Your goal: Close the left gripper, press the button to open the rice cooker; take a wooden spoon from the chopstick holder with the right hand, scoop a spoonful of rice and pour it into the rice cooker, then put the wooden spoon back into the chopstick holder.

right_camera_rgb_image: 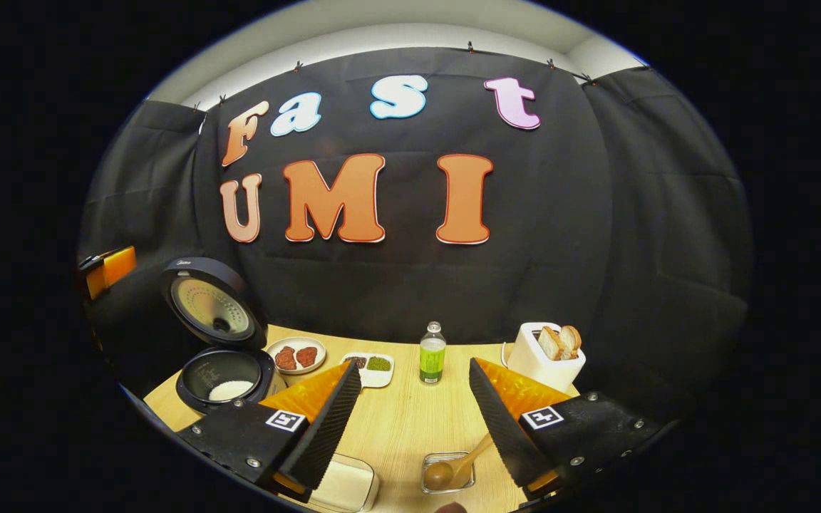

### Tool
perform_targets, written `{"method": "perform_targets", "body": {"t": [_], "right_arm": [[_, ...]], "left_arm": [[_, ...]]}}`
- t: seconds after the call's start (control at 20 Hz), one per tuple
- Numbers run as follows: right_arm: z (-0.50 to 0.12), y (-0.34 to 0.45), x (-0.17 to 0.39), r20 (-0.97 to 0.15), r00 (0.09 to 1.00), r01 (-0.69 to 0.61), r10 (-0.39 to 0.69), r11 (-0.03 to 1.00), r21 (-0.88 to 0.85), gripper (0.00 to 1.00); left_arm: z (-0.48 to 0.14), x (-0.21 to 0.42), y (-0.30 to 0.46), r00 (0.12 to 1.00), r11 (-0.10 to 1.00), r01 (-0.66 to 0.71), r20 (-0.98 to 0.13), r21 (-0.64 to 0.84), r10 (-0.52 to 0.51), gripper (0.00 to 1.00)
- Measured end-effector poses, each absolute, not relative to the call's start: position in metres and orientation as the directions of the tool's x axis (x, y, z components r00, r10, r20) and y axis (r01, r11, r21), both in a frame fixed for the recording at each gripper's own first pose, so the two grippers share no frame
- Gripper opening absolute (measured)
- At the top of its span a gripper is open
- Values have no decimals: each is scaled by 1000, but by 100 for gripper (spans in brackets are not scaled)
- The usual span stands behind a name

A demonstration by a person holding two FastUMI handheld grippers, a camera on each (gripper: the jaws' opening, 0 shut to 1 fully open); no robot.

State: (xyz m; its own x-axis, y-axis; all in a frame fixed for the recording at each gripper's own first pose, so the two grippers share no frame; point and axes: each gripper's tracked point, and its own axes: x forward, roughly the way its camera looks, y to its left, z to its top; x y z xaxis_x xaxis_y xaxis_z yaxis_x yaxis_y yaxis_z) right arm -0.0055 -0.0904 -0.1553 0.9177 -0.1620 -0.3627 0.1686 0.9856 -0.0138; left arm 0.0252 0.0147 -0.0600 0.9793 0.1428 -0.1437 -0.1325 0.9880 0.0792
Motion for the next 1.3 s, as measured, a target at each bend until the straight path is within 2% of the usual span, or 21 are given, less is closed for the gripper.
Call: {"method": "perform_targets", "body": {"t": [0.2,0.45,0.75,1.0,1.05,1.3], "right_arm": [[-161,-101,-9,-365,914,188,-176,982,-1,95],[-173,-120,-19,-377,903,223,-206,975,2,95],[-192,-144,-31,-409,881,257,-236,966,-3,95],[-219,-165,-42,-458,856,267,-240,964,-5,95],[-226,-169,-42,-471,850,268,-237,963,0,95],[-290,-180,-42,-588,786,270,-190,961,50,95]], "left_arm": [[-50,20,-1,989,988,-111,-89,104,120,82],[-45,14,-15,994,989,-93,-47,118,99,90],[-43,6,-23,992,983,-123,-23,138,127,100],[-47,0,-30,990,980,-140,-3,139,142,100],[-46,-1,-33,990,979,-141,13,148,140,94],[-46,-10,-44,987,974,-158,38,160,154,100]]}}
